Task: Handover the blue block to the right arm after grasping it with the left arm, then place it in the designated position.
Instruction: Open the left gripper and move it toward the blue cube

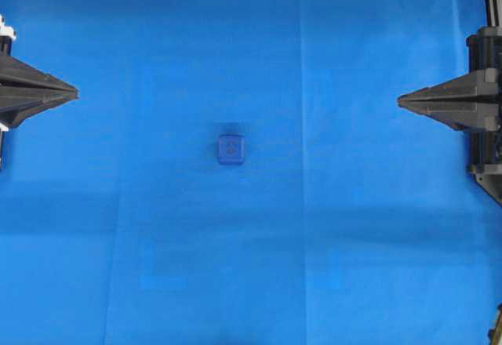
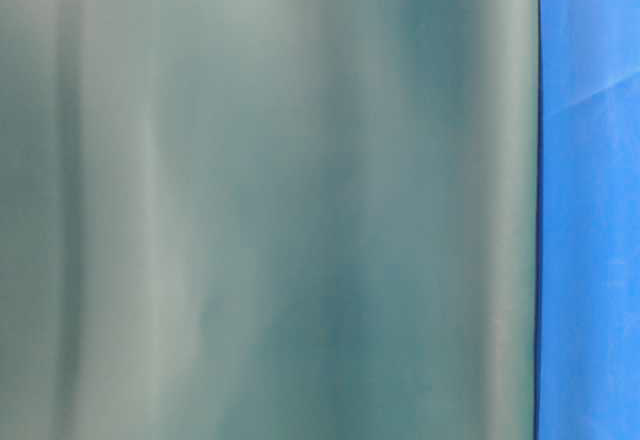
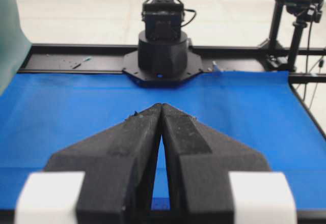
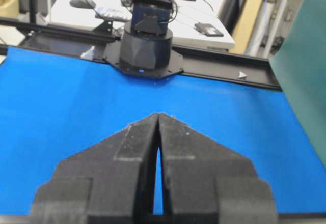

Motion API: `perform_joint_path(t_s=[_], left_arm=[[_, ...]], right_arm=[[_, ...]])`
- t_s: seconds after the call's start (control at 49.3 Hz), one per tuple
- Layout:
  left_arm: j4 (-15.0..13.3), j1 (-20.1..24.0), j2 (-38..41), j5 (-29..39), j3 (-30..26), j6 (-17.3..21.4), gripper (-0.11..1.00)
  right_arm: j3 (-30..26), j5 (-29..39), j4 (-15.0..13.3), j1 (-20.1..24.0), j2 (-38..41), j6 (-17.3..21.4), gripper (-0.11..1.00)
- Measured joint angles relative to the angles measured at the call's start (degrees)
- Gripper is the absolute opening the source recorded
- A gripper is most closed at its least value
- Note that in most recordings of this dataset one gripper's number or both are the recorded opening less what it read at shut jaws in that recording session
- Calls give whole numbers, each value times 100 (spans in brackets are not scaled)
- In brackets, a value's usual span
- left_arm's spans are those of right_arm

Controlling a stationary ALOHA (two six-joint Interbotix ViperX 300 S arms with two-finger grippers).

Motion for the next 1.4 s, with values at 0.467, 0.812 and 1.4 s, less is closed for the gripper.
perform_joint_path(t_s=[0.467,0.812,1.4], left_arm=[[0,0,-193,422,0,-9,2],[0,0,-220,448,0,-18,49],[0,0,-202,387,0,-35,92]], right_arm=[[-149,255,-35,-9,9,-18,-2],[-158,475,-35,-9,0,35,6],[-202,536,44,-44,70,62,98]])
